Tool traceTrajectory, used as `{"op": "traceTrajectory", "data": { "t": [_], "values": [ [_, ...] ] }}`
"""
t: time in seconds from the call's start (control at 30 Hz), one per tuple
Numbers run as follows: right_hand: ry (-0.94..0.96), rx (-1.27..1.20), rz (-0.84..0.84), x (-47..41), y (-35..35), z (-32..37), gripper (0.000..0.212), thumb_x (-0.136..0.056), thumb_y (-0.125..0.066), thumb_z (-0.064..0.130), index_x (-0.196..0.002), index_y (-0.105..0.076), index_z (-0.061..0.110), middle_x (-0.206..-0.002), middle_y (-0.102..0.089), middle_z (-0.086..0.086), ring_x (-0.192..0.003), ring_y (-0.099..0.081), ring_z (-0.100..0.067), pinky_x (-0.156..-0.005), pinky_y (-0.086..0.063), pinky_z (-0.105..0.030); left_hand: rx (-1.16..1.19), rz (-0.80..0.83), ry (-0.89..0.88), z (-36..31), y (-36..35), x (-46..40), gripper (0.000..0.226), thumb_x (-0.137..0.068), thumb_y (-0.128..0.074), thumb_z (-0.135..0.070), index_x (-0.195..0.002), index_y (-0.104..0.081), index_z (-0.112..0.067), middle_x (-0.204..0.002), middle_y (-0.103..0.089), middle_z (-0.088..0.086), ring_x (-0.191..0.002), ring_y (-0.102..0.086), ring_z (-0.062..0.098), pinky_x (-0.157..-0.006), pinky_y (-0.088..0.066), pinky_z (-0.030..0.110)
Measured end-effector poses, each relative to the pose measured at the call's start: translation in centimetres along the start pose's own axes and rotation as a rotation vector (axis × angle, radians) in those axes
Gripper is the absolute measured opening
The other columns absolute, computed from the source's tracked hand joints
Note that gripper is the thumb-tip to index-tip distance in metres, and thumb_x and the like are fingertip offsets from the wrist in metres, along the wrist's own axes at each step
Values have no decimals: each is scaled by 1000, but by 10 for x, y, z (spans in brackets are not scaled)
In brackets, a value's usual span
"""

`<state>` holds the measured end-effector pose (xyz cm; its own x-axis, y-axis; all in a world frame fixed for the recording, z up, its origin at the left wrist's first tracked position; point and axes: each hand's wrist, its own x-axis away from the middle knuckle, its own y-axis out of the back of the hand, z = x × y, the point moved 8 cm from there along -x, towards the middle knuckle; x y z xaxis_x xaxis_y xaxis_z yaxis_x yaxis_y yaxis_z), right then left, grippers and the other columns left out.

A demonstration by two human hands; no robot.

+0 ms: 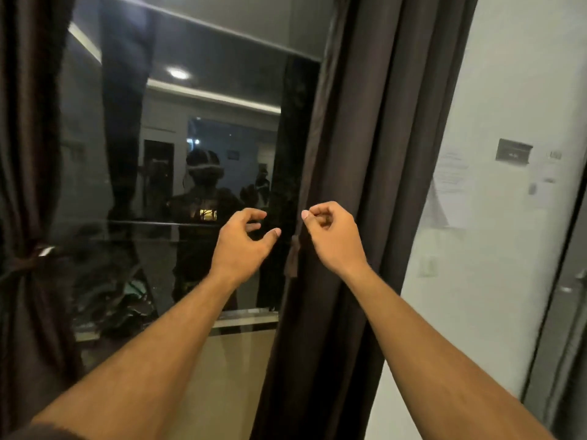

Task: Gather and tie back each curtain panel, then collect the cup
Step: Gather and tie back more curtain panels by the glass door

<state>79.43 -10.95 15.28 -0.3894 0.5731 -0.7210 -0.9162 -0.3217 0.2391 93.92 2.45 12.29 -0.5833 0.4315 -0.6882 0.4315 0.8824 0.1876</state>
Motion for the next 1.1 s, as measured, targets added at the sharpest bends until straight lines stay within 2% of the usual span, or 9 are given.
{"op": "traceTrajectory", "data": {
  "t": [0.1, 0.23, 0.43, 0.53, 0.63, 0.77, 0.83, 0.97, 1.1],
  "values": [
    [29, 4, -30, -35, 51, -37, 17, -97, -70, 37, -105, -66, 23, -90, -69, 9, -80, -64, 3, -71, -48, -10, -36, 7, -17, -18, -59, -38, 49, -88, -80, -30, -132, -62, -19, -135, -61, -4, -129, -56, 13, -107, -49, 36],
    [-3, -19, -45, -82, 107, -87, 24, -95, -71, 38, -114, -61, 27, -97, -67, 11, -88, -64, 3, -82, -52, -20, -70, -44, 45, -20, -113, -95, 66, -85, -83, -31, -143, -52, -22, -147, -51, -1, -137, -50, 19, -113, -44, 38],
    [31, 42, -79, -145, 148, -126, 64, -92, -74, 43, -145, -44, 25, -148, -44, 6, -138, -43, -12, -110, -40, -29, 3, -13, 189, -9, -156, -150, 115, -79, -89, -23, -164, -11, -26, -166, -30, 4, -148, -38, 28, -120, -36, 53],
    [-22, 80, -130, -171, 158, -141, 91, -90, -77, 40, -160, -22, 19, -166, -19, -3, -152, -26, -23, -122, -33, -43, -62, -57, 207, -8, -170, -160, 91, -88, -77, -9, -161, -25, -25, -142, -59, 5, -119, -64, 25, -101, -55, 47],
    [-137, -49, -67, -194, 150, -155, 107, -90, -79, 31, -164, -1, 17, -171, -1, -7, -154, -25, -28, -121, -28, -39, -114, -55, 168, -8, -180, -164, 60, -94, -63, -2, -147, -48, -25, -111, -71, 0, -87, -70, 17, -77, -59, 38],
    [-150, -146, 53, -215, 119, -146, 102, -98, -67, 7, -163, 11, 20, -166, -26, -9, -143, -41, -20, -110, -33, -24, 33, 84, 117, -15, -200, -165, 52, -95, -54, 0, -131, -61, -37, -93, -79, 0, -72, -74, 16, -62, -57, 28],
    [-87, -71, 73, -221, 97, -125, 95, -96, -59, -2, -165, 2, 22, -156, -45, -10, -135, -51, -21, -103, -37, -21, 67, 151, 48, -26, -205, -166, 55, -88, -62, -4, -126, -62, -43, -100, -79, -7, -85, -75, 12, -73, -59, 25],
    [30, 81, 129, -220, 50, -81, 58, -92, -55, 0, -146, -49, 20, -134, -65, -9, -124, -62, -30, -99, -52, -32, 147, 372, -46, -39, -216, -162, 85, -69, -80, -6, -135, -49, -49, -116, -75, -9, -105, -73, 12, -83, -58, 22],
    [86, 102, 233, -218, 31, -51, 29, -94, -60, 10, -122, -66, 12, -118, -72, -10, -112, -67, -30, -95, -56, -39, 56, 208, -105, -40, -191, -167, 74, -83, -80, -5, -139, -49, -42, -116, -74, -12, -110, -70, 6, -84, -57, 18]
  ]
}}
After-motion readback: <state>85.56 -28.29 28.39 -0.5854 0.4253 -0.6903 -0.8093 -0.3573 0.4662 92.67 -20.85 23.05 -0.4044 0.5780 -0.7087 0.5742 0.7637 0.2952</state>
